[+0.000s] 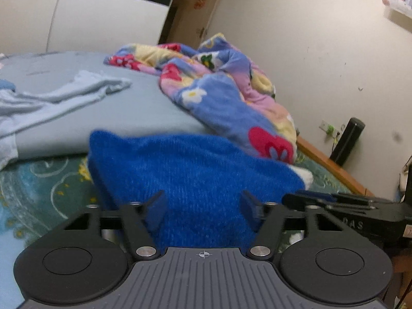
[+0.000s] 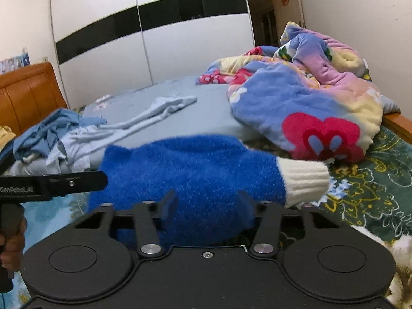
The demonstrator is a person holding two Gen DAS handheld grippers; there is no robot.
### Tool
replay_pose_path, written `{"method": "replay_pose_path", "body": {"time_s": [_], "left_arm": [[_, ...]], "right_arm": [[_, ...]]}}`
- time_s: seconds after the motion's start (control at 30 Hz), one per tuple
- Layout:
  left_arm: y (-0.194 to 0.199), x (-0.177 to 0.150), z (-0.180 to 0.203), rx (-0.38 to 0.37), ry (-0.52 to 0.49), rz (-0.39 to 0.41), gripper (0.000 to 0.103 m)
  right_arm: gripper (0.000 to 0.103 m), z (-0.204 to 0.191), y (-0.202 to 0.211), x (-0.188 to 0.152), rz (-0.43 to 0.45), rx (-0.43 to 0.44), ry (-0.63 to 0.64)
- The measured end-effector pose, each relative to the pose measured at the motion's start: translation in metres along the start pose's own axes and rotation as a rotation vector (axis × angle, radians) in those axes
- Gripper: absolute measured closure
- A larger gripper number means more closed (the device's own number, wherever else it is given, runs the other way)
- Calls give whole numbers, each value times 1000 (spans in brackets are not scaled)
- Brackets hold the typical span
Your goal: Fold clothes
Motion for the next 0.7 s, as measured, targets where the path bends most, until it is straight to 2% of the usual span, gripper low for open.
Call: {"method": "replay_pose_path", "body": {"time_s": [0.03,0.1,0.27,0.4,0.7], "left_arm": [[-1,-3,-1,2,-1,1,55],[-4,-7,-4,-1,5,-5,61],[-9,-13,-13,-13,50,-27,60],[-13,-19,-15,-10,46,-41,58],[-12,-22,-19,3,81,-37,56]], "right_arm": [[76,1,-3,-2,-7,-4,5],[81,3,-7,-7,-17,-10,8],[82,11,-13,-14,-26,-6,-18],[82,14,-20,-22,-47,-18,-36],[81,14,-22,-26,-57,-23,-43]]}}
Point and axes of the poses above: each gripper's, at about its wrist camera, not at the fingertips, and y roughly against the way its jaws point, z to its right, x to its top, the point moved 7 cm from there along -y, roughly the way its jaws point, and after that the axes turned 13 degrees about z, right-handed, at the moved point
